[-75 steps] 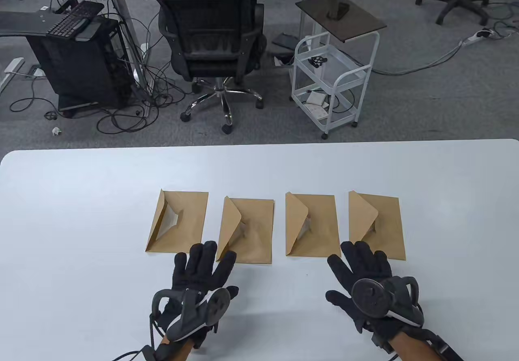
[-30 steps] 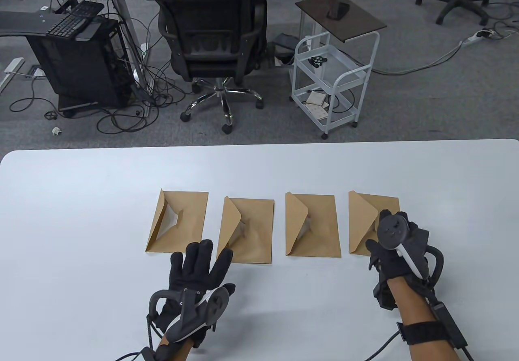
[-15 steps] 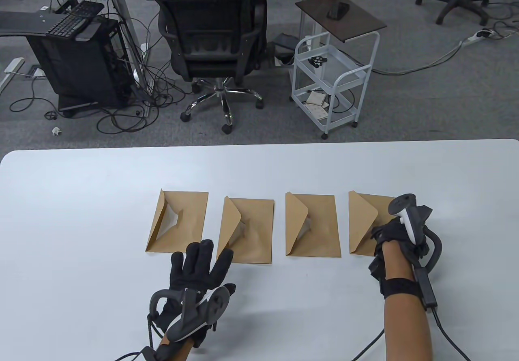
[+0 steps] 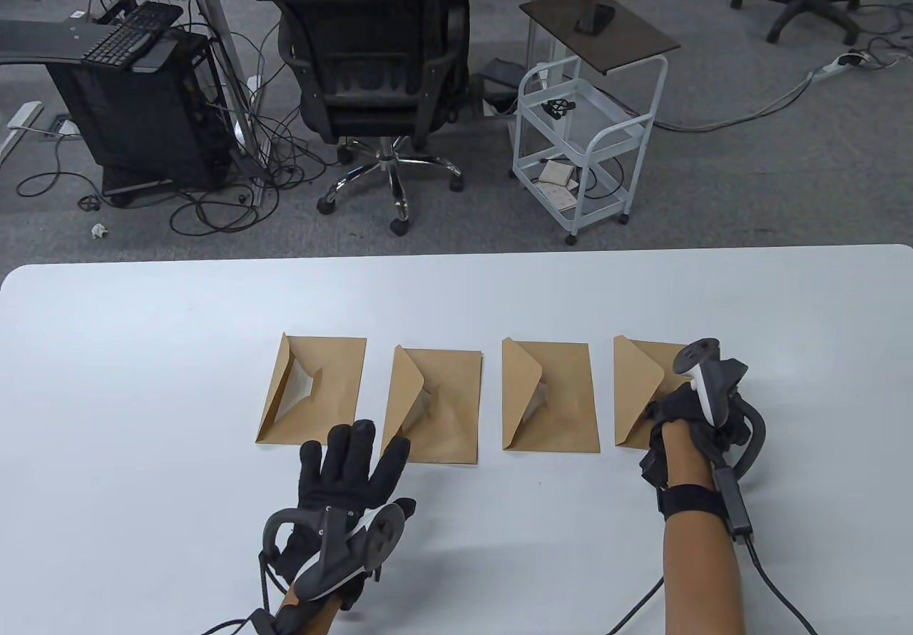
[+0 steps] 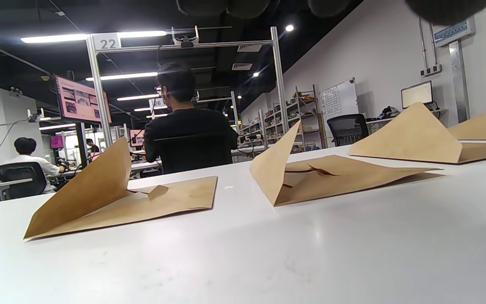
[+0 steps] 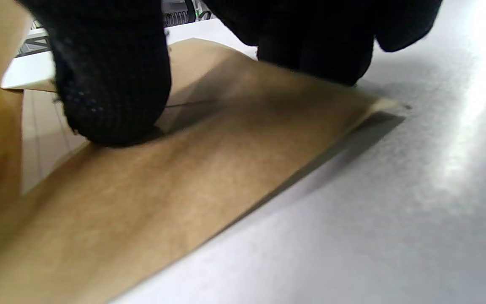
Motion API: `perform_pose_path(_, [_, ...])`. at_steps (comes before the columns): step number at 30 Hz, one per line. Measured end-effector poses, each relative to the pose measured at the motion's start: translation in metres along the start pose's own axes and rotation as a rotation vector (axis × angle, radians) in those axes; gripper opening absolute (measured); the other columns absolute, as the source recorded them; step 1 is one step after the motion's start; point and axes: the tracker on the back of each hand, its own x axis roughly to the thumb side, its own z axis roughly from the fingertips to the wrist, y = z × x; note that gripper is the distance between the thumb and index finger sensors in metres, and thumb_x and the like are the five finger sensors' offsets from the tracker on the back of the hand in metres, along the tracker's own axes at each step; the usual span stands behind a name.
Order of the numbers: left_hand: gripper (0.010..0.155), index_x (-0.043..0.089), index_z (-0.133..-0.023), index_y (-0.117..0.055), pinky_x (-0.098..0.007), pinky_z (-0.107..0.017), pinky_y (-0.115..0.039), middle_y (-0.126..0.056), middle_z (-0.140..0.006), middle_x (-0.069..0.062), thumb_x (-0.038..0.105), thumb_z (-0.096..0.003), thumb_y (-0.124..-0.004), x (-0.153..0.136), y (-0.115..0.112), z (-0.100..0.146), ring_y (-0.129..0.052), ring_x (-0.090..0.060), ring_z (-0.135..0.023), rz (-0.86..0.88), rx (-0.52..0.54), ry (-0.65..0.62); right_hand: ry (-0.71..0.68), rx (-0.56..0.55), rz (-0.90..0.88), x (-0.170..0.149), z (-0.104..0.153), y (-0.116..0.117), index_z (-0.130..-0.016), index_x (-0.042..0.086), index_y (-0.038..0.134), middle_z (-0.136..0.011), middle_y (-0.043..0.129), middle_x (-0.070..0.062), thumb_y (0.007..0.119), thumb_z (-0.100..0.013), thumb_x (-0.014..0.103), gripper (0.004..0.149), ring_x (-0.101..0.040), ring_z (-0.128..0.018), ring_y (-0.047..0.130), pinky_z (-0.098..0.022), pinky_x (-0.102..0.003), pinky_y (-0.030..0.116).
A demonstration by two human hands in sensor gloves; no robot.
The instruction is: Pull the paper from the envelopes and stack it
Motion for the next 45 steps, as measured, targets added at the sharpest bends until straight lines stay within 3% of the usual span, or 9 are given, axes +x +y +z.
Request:
perform_pose_path(7, [0.075,0.045,-0.112,-0.036,-0.066,-0.080,-0.023,-0.027,-0.121,-0.010,0.062,-0.0451,-0.067,0.000,0.000,-0.001,-0.033,-0.041,-0.116,-0.008,-0.007,0.000,-0.018,0.068,-0.120,-0.006,-0.005,0.003,-0.101,0.003,0.057,-0.075,0.076,-0.010,0.097,-0.035,0.038,0.085,-0.035,-0.060,0.084,-0.066,-0.065,0.054])
perform_pose_path(9, [0.076,0.045,-0.112,-0.036,-0.066,-0.080,-0.023,-0.027,-0.121,-0.010,0.062,-0.0451,-0.067,0.000,0.000,-0.001,-0.033,-0.041,-0.116,-0.006,-0.006,0.000,-0.033,0.061,-0.112,-0.002,-0.004,0.005,-0.095,0.008,0.066,-0.071,0.077,-0.007,0.097,-0.037,0.036,0.072,-0.033,-0.060,0.084,-0.066,-0.064,0.054])
perform_pose_path(12, [0.076,0.045,-0.112,-0.033,-0.066,-0.080,-0.023,-0.027,-0.121,-0.010,0.062,-0.0452,-0.067,0.000,0.000,-0.001,-0.033,-0.041,-0.116,-0.002,0.000,0.001,-0.031,-0.011,-0.041,0.002,0.002,0.003,-0.090,0.019,0.067,-0.078,0.073,-0.007,0.097,-0.036,0.039,0.065,-0.037,-0.069,0.079,-0.068,-0.065,0.052])
perform_pose_path(15, [0.076,0.045,-0.111,-0.033,-0.066,-0.080,-0.022,-0.027,-0.121,-0.010,0.062,-0.0451,-0.067,-0.001,0.001,-0.001,-0.033,-0.041,-0.116,0.000,0.000,0.003,-0.042,-0.064,-0.017,0.003,0.006,0.003,-0.089,0.017,0.064,-0.102,0.048,-0.021,0.097,-0.035,0.042,0.067,-0.048,-0.088,0.069,-0.065,-0.061,0.062])
perform_pose_path(23, [0.077,0.045,-0.111,-0.031,-0.066,-0.080,-0.022,-0.027,-0.121,-0.010,0.062,-0.0452,-0.067,0.000,0.001,-0.001,-0.033,-0.041,-0.116,-0.003,-0.003,-0.002,-0.142,-0.252,0.031,0.004,0.016,0.001,-0.083,0.020,0.073,-0.092,0.075,-0.014,0.095,-0.039,0.029,0.050,-0.023,-0.047,0.106,-0.035,-0.035,0.091])
perform_pose_path(28, [0.077,0.045,-0.111,-0.031,-0.066,-0.080,-0.022,-0.027,-0.121,-0.010,0.062,-0.0451,-0.067,0.001,0.001,-0.001,-0.033,-0.041,-0.116,-0.002,-0.004,-0.010,-0.221,-0.239,-0.071,-0.002,0.022,-0.013,-0.080,0.023,0.076,-0.091,0.080,-0.011,0.094,-0.039,0.028,0.045,-0.022,-0.044,0.109,-0.032,-0.033,0.094])
perform_pose_path(36, [0.077,0.045,-0.111,-0.031,-0.066,-0.080,-0.023,-0.027,-0.121,-0.010,0.062,-0.0452,-0.067,0.014,0.002,0.000,-0.033,-0.041,-0.116,0.057,-0.022,-0.054,-0.399,-0.273,-0.318,-0.018,0.056,-0.055,-0.078,0.023,0.077,-0.090,0.081,-0.013,0.093,-0.041,0.026,0.041,-0.019,-0.040,0.110,-0.027,-0.030,0.096])
perform_pose_path(43, [0.077,0.045,-0.111,-0.032,-0.066,-0.080,-0.023,-0.027,-0.121,-0.010,0.062,-0.0454,-0.067,0.026,0.012,0.004,-0.033,-0.041,-0.116,0.153,0.003,-0.092,-0.606,-0.208,-0.441,-0.031,0.104,-0.071,-0.081,0.021,0.073,-0.085,0.082,-0.023,0.088,-0.044,0.025,0.039,-0.021,-0.043,0.114,-0.024,-0.028,0.100])
perform_pose_path(45, [0.077,0.045,-0.112,-0.032,-0.066,-0.080,-0.023,-0.027,-0.121,-0.010,0.062,-0.0454,-0.067,0.031,0.015,0.006,-0.033,-0.041,-0.116,0.158,0.019,-0.115,-0.704,-0.104,-0.443,-0.032,0.123,-0.065,-0.082,0.020,0.071,-0.083,0.083,-0.023,0.085,-0.046,0.025,0.039,-0.023,-0.044,0.114,-0.024,-0.028,0.101])
